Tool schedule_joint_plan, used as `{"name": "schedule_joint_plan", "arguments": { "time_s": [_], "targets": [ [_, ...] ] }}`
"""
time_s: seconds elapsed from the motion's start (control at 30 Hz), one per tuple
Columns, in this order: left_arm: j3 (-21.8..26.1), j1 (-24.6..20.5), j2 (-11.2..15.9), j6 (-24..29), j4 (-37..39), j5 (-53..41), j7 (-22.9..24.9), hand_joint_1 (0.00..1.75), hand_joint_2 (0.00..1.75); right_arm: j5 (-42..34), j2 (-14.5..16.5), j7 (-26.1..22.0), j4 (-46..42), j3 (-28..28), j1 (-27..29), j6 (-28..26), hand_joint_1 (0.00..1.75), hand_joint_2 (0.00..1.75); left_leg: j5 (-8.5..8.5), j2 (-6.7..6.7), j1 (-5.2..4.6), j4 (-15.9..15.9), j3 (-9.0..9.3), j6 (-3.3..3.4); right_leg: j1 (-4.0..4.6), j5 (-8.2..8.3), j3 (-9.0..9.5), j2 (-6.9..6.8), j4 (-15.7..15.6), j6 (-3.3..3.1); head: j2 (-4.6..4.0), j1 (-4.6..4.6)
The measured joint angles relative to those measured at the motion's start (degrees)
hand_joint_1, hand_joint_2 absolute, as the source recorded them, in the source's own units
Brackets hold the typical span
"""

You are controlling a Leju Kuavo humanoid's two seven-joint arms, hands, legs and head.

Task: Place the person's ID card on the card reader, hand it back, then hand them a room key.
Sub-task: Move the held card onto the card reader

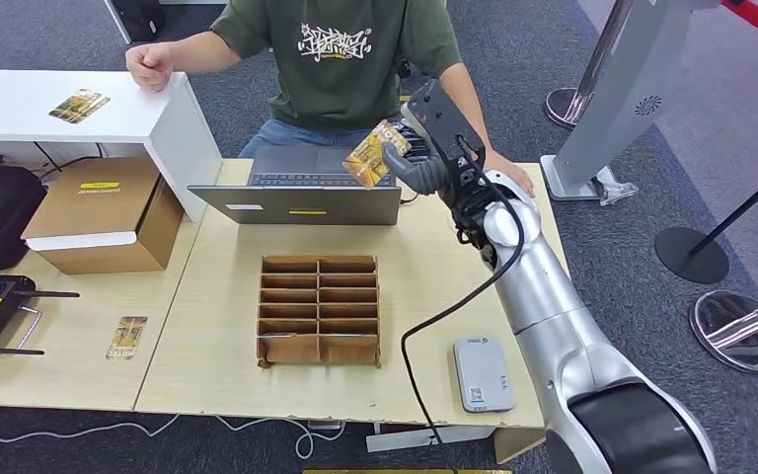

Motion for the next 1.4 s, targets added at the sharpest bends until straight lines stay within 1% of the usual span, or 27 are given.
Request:
{"name": "schedule_joint_plan", "arguments": {
  "time_s": [0.3, 0.43, 0.6, 0.8, 1.03, 1.4],
  "targets": [
    [0.0, 0.1, 0.0, 0.7, 0.0, 0.8, 0.0, 0.00, 0.00, -1.3, 0.0, -0.2, 1.9, 1.8, -1.0, -2.2, 1.75, 1.75, 0.00, 0.01, 0.00, 0.0, 0.00, 0.00, 0.00, 0.00, 0.00, 0.01, 0.0, 0.00, 0.00, 0.00],
    [0.0, 0.2, 0.0, 1.1, 0.0, 1.3, 0.0, 0.00, 0.00, -1.1, -0.4, -0.3, 2.3, 3.0, -1.1, -4.2, 1.75, 1.75, 0.00, 0.00, 0.00, 0.0, 0.00, 0.00, 0.00, 0.00, 0.00, 0.00, 0.0, 0.00, 0.00, 0.00],
    [0.0, 0.4, 0.0, 1.2, 0.0, 1.4, 0.1, 0.00, 0.00, -0.5, -1.9, -1.1, 2.6, 3.5, -1.1, -6.6, 1.75, 1.75, 0.00, 0.00, 0.00, 0.0, 0.00, 0.00, 0.00, 0.00, 0.00, 0.00, 0.0, 0.00, 0.00, 0.00],
    [0.0, 0.5, 0.0, 1.3, 0.0, 1.7, 0.7, 0.00, 0.00, 1.0, -4.6, -2.3, 2.6, 3.6, 0.3, -8.8, 1.75, 1.75, 0.00, 0.00, -0.01, 0.0, 0.01, 0.00, 0.00, 0.00, 0.00, 0.00, 0.0, 0.01, 0.00, -0.01],
    [0.1, 0.7, 0.2, 1.3, 0.0, 2.7, 1.2, 0.00, 0.00, 2.3, -7.1, -3.9, 2.4, 3.4, 2.8, -9.4, 1.75, 1.75, 0.00, 0.00, 0.00, 0.0, 0.01, 0.00, 0.00, 0.00, -0.01, 0.01, 0.0, 0.00, 0.00, -0.01],
    [0.6, 1.1, 0.3, 1.6, 0.0, 3.8, 1.4, 0.00, 0.00, 2.8, -9.3, -6.0, 1.3, 1.4, 6.6, -10.3, 1.75, 1.75, 0.00, 0.01, -0.01, 0.0, 0.00, 0.00, -0.01, 0.00, -0.02, 0.01, 0.0, 0.01, 0.00, 0.00]
  ]
}}
